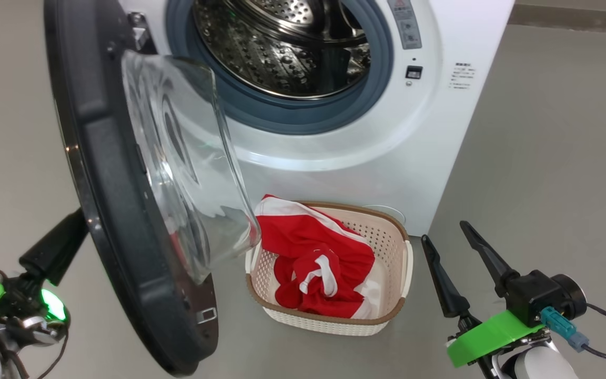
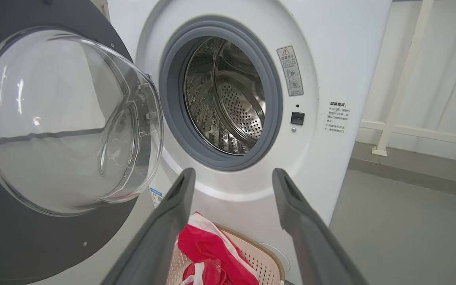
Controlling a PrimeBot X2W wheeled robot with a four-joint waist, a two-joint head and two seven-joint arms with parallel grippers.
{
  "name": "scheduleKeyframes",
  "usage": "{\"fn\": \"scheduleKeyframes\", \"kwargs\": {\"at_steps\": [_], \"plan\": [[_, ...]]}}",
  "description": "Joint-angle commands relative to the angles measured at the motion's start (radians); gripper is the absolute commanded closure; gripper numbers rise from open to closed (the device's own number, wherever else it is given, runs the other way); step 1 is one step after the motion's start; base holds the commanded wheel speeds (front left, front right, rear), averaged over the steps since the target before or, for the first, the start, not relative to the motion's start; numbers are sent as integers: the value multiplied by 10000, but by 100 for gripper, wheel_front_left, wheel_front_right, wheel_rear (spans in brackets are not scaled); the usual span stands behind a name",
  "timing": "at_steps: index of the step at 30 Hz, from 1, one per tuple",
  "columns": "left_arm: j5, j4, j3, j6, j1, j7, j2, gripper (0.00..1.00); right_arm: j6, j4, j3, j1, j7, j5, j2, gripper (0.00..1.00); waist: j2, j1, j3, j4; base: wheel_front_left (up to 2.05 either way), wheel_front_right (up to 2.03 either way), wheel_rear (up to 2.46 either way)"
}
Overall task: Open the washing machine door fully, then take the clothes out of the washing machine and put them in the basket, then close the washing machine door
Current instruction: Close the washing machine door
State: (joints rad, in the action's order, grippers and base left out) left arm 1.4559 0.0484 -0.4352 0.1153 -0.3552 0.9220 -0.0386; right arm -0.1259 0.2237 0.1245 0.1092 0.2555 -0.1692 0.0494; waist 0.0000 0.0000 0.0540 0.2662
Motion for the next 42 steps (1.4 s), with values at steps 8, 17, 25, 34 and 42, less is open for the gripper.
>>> {"fn": "scheduleKeyframes", "kwargs": {"at_steps": [8,17,25,34,42], "plan": [[167,-424,132,6,98,-132,-148,100,-48,-318,125,480,63,-3,8,0,0,0,180,-360,0,0,0],[214,-488,198,-54,184,-363,-136,100,-48,-322,106,519,63,-1,8,0,0,0,221,-364,0,0,0],[-74,-579,-224,-615,267,-821,-454,0,-48,-291,107,516,63,31,8,0,0,0,251,-288,0,0,0],[-2442,-490,-568,-2101,498,-3066,-1169,0,-48,-297,128,574,63,6,8,0,0,0,276,-259,0,0,0],[-5615,-983,964,-2453,1519,-6415,-1979,0,-48,-315,113,523,63,-31,8,0,0,0,191,-350,0,0,0]]}}
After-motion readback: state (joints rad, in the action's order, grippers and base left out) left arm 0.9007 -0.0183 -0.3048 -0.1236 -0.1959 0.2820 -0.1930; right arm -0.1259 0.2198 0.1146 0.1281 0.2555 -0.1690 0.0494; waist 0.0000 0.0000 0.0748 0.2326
